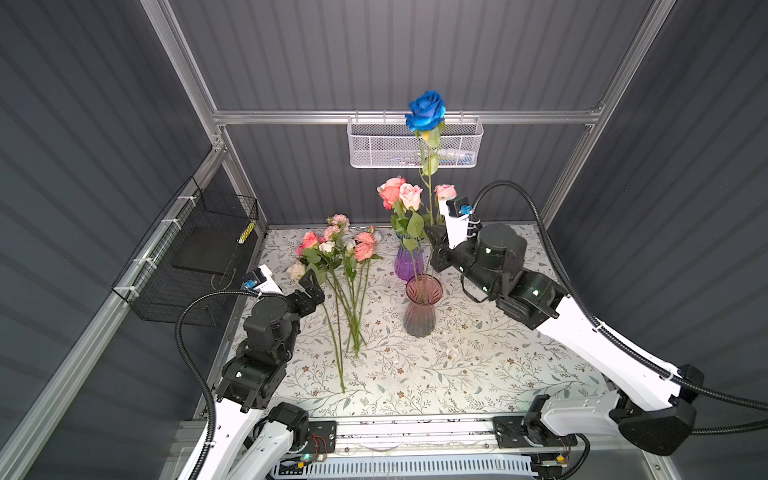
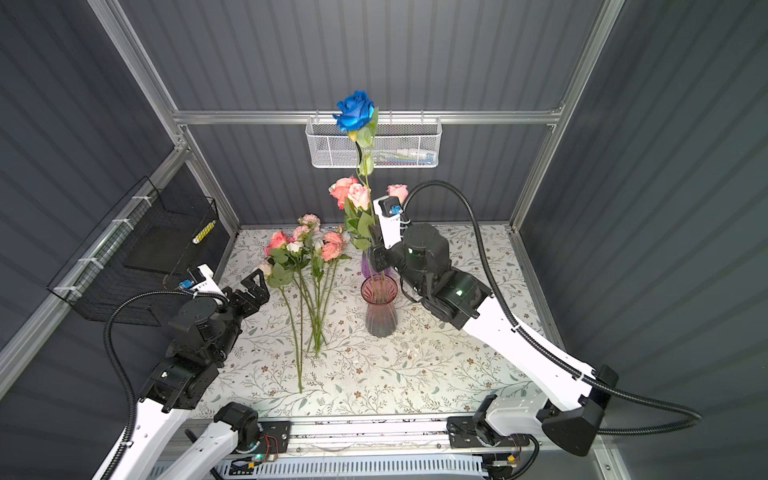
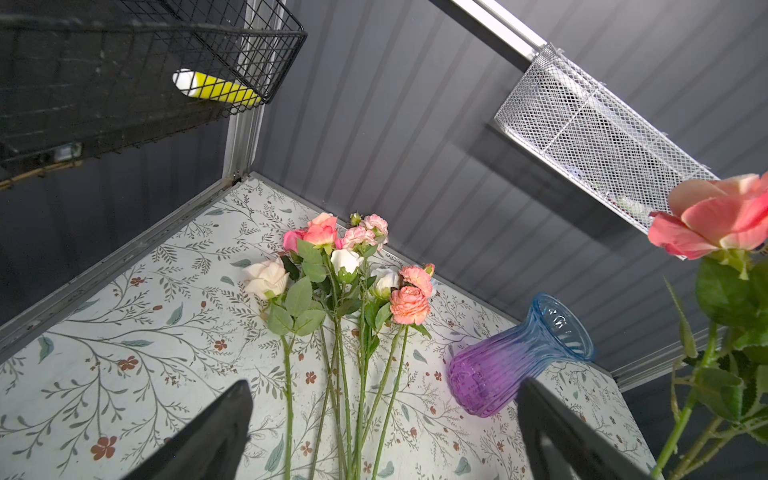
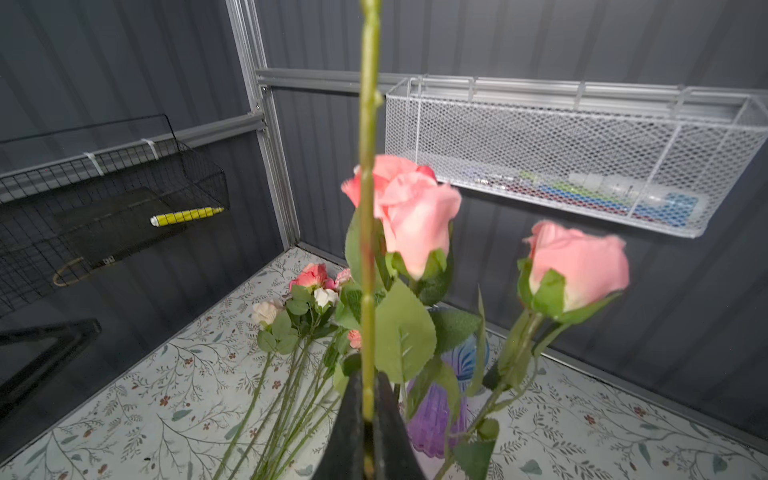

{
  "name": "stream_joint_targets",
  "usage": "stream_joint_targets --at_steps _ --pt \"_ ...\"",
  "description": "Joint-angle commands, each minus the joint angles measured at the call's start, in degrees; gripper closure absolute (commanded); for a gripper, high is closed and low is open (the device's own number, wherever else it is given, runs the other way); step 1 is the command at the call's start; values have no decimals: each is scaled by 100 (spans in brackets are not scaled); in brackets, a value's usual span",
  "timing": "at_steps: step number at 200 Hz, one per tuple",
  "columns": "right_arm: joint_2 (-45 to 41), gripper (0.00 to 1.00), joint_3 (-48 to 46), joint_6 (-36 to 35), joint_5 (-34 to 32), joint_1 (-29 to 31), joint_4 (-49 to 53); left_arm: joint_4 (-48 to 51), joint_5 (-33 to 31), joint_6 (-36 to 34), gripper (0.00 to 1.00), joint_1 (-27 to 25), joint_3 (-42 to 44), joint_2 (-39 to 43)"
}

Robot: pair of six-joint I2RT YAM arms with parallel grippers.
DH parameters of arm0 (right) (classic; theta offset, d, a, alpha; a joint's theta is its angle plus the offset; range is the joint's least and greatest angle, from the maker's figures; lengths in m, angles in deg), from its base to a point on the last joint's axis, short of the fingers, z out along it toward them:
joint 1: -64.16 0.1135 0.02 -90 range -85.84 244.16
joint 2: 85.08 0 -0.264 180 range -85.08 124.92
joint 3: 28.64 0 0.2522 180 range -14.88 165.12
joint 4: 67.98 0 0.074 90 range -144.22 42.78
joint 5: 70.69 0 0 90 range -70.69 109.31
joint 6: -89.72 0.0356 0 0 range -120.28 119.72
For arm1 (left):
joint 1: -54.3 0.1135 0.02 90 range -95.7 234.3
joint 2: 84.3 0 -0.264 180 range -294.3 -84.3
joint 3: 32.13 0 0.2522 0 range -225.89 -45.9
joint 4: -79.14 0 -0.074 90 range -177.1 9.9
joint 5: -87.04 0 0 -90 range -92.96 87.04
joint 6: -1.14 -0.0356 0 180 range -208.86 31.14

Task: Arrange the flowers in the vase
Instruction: 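Lower the blue rose stem into the pink-to-grey vase and open the right gripper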

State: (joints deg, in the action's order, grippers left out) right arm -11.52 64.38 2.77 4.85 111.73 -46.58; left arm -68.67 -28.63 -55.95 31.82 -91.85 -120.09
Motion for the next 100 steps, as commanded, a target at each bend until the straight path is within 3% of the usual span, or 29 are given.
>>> stream_joint_targets --at_steps 1,55,100 --pt "-220 92 -470 254 -179 -55 -599 -6 59 122 1 -18 25 -83" --pt "-426 86 -1478 956 -605 -64 -713 -193 276 246 1 -12 124 -388" --pt "-494 76 -1736 1091 -451 -63 -661 -352 444 396 1 -13 95 -671"
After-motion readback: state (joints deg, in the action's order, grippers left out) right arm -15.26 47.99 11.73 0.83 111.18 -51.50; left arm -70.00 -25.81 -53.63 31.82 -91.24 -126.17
